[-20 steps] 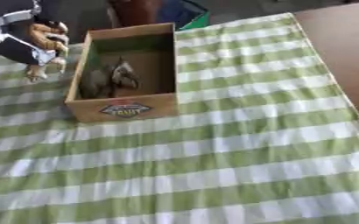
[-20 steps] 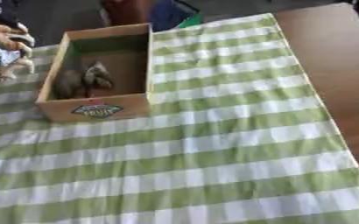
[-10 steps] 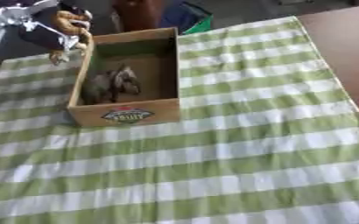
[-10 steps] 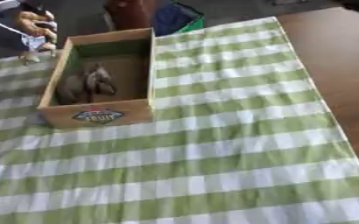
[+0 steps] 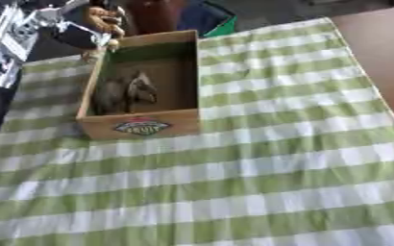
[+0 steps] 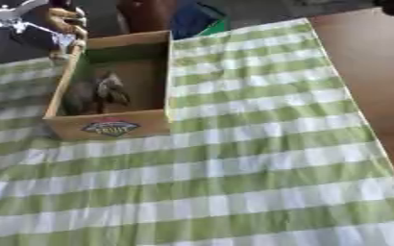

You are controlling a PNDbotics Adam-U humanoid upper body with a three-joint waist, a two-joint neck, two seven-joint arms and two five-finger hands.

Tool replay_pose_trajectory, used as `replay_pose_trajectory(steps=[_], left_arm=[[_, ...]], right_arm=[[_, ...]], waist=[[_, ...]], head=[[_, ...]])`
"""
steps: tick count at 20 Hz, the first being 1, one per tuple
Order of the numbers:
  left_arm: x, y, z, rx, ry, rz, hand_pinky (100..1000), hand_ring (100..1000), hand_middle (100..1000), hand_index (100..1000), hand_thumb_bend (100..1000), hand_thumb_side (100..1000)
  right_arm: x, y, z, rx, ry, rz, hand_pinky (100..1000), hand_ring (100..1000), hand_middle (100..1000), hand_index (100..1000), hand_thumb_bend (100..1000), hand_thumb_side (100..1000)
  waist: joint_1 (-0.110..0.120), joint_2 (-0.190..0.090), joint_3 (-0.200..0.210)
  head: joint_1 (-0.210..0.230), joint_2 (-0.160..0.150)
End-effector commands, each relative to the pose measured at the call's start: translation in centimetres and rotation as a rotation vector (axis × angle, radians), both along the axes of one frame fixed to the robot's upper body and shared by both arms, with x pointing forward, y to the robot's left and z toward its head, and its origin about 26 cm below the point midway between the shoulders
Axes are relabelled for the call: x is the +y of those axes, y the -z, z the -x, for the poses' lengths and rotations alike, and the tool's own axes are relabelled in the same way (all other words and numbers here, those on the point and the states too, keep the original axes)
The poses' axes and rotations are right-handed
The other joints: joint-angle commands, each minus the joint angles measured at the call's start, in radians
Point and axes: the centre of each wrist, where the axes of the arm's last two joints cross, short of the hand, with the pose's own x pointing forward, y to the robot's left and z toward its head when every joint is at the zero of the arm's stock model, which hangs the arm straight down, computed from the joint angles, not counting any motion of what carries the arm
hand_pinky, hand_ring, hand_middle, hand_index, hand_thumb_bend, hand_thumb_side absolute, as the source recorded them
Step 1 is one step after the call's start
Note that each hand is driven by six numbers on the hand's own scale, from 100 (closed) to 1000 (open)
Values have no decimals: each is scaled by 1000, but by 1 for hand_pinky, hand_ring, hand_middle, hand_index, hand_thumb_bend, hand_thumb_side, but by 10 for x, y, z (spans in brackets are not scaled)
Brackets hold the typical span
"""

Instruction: Pick up objects on the table and place them in the box.

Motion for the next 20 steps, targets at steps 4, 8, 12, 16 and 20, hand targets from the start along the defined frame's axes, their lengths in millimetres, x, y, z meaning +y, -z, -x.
replay_pose_trajectory(steps=[4, 8, 12, 16, 20], left_arm=[[4, 2, -12, -40, 18, 76, 265, 480, 303, 487, 100, 275], [8, 18, -21, -32, 20, 63, 272, 488, 312, 492, 100, 273], [13, 39, -29, -7, 26, 41, 292, 506, 350, 528, 100, 271], [21, 67, -36, 61, 24, 51, 376, 561, 453, 644, 100, 266], [26, 77, -40, 134, 36, 72, 442, 637, 556, 770, 100, 474]], right_arm=[[8, -13, 4, -48, -53, 6, 864, 767, 674, 885, 100, 996], [10, -13, 4, -47, -65, 7, 865, 767, 673, 884, 100, 996], [11, -13, 4, -40, -71, 5, 866, 767, 672, 884, 100, 996], [11, -12, 3, -35, -73, 4, 866, 766, 672, 884, 100, 995], [10, -11, 3, -29, -72, 3, 866, 766, 671, 884, 100, 993]], waist=[[-8, -6, -26], [-8, 3, -38], [-7, 9, -42], [-5, 12, -45], [-4, 13, -43]], head=[[36, -21], [38, -28], [37, -30], [32, -25], [26, -22]])
